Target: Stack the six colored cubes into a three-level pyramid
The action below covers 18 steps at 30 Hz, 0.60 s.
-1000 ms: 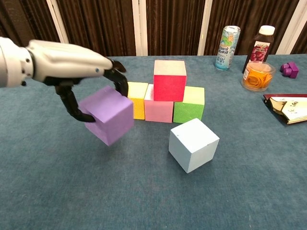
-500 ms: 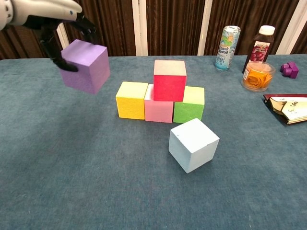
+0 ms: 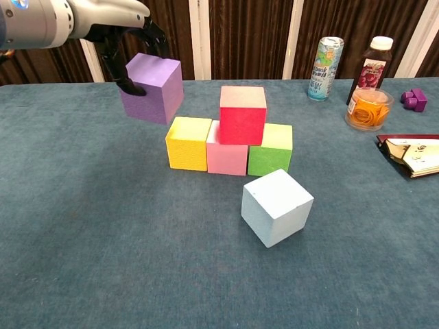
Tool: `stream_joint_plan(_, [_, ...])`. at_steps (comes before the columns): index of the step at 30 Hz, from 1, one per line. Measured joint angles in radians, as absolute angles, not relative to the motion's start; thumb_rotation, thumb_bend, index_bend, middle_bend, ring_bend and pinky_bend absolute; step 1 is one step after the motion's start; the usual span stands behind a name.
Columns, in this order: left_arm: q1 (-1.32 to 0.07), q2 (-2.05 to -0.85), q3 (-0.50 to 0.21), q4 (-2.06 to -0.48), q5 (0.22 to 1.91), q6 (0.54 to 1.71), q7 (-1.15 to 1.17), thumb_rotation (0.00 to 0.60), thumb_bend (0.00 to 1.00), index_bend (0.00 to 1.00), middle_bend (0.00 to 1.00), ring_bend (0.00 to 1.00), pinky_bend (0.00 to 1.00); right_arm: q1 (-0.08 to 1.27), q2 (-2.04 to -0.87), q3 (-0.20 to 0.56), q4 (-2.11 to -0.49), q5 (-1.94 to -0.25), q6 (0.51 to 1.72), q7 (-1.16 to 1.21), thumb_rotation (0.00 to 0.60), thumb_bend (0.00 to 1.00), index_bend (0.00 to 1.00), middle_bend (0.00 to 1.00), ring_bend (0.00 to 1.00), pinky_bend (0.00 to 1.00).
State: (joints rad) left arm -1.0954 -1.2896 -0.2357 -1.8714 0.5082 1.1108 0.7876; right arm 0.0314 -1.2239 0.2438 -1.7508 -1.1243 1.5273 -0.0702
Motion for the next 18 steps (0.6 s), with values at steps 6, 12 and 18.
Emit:
stream_joint_plan(6, [-1.103,-1.337,-0.247,-1.838,0.472,1.166,0.789,0.6,0.38,0.34,0.37,0.0,0.0,0.032,-1.226,0.246,-1.748,-1.121,1.523,-0.07,0.6,0.09,0.05,0.08,0.08,0.0])
stream_joint_plan(12, [-1.114,-1.358,-0.268,-1.81,0.412,1.167,0.785,0.6,0.37,0.33,0.35,0.0,0.0,0.033,-1.225,0.248,-1.746,-1.117,1.517,-0.066,0.6,0.09,0.05,0.08,0.08,0.0])
stream_joint_plan(18, [-1.142,-1.369,-0.283,-1.798,0.351,1.15,0.811,0.6,0.36,0.32,0.34,0.0,0.0,0.035,-1.225,0.249,-1.743,-1.114,1.51,-0.065,0.6,0.09,0.05,0.08,0.08,0.0])
